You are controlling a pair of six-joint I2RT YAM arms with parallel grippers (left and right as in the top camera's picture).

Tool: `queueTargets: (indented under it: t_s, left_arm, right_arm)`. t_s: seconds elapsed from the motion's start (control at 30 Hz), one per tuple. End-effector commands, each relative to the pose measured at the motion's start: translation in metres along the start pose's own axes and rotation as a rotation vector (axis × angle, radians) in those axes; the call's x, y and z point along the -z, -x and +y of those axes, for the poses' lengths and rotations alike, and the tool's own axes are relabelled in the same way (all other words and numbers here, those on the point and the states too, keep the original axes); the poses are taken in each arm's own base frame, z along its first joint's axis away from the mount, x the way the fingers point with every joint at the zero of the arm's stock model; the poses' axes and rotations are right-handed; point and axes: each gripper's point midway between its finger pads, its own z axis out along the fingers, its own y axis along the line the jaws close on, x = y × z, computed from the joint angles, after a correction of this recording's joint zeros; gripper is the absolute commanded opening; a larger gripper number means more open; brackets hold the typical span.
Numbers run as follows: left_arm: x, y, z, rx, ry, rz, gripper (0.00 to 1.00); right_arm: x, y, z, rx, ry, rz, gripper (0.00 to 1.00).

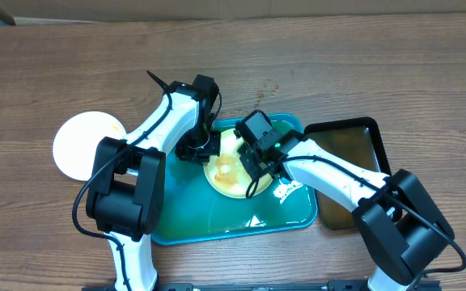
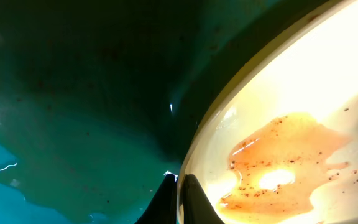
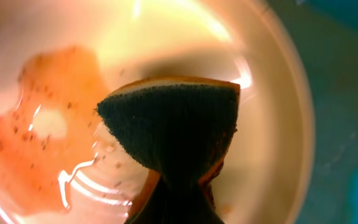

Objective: Clean dirty plates on tray and stack at the side
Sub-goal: 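Keep scrubbing the yellow-green plate in circles with the right-held sponge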

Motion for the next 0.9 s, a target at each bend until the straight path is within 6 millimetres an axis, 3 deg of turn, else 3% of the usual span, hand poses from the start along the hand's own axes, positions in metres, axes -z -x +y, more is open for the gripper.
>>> queueTargets:
  t_s: [0.0, 0.2, 0.43, 0.67, 0.87]
  left_arm:
    - [-0.001, -0.002, 0.011, 0.016, 0.044, -0.002, 0.04]
    - [-0.001, -0.002, 0.011, 0.016, 0.044, -0.001, 0.04]
    - [-0.001, -0.002, 0.011, 0.016, 0.044, -0.001, 0.04]
    - [-0.001, -0.002, 0.011, 0.016, 0.045, 0.000, 0.04]
    - [-0.001, -0.002, 0.011, 0.016, 0.045, -0.001, 0.04]
  right_arm:
    - [-0.007, -0.022, 0.021, -0.009, 0.137, 0.059, 0.04]
    - [-0.005, -0.024, 0.029, -0.011, 0.185, 0.072, 0.04]
    - [0.006, 0.005, 0.034, -0.014, 0.206, 0.001, 0.04]
    - [0.037, 0.045, 0.004, -0.091, 0.029, -0.104, 0.04]
    - [0.038, 0.043, -0.015, -0.118, -0.019, -0.094, 0.04]
